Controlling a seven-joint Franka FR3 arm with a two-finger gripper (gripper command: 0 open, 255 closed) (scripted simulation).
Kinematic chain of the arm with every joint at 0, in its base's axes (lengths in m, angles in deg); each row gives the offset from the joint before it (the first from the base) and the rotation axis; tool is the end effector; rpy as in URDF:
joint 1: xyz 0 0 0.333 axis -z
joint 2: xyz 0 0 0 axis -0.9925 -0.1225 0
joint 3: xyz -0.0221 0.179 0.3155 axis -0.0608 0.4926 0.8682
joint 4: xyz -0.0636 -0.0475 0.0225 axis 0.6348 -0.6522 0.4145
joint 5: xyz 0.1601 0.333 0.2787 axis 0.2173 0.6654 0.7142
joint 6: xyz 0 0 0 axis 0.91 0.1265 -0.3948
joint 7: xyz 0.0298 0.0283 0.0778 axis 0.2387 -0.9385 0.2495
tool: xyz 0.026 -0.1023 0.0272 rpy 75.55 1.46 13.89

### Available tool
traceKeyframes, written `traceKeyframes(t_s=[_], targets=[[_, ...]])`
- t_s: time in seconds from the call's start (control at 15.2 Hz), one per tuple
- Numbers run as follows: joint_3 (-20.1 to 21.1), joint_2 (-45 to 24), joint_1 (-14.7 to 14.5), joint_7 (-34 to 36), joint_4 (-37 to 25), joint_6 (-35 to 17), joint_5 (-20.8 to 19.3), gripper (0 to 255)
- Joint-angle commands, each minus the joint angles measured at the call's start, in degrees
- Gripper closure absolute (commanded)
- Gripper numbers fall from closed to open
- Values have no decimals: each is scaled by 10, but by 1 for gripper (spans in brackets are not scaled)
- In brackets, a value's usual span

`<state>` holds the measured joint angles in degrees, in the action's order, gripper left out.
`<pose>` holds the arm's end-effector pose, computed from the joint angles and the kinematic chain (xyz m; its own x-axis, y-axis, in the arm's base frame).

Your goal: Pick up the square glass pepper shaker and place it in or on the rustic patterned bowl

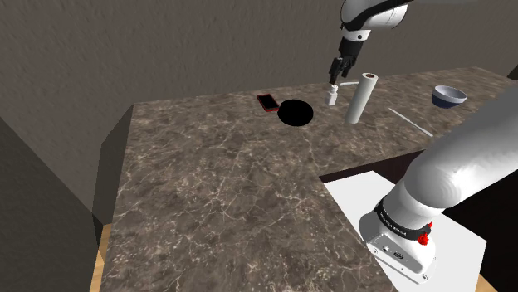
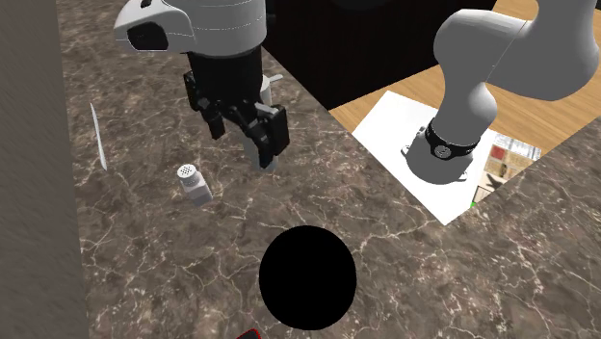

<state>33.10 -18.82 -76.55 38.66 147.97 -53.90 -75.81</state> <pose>0.4760 -0.2869 0.4676 0.9981 0.0287 0.0539 0.0268 -0.9990 0.0348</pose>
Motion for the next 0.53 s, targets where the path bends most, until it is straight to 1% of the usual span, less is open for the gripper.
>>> traceKeyframes(t_s=[0.0,0.26,0.46], targets=[[-18,-41,4,-34,-22,-18,16,0],[-41,-128,16,-100,-81,-42,62,0],[-48,-197,34,-149,-133,-51,104,0]])
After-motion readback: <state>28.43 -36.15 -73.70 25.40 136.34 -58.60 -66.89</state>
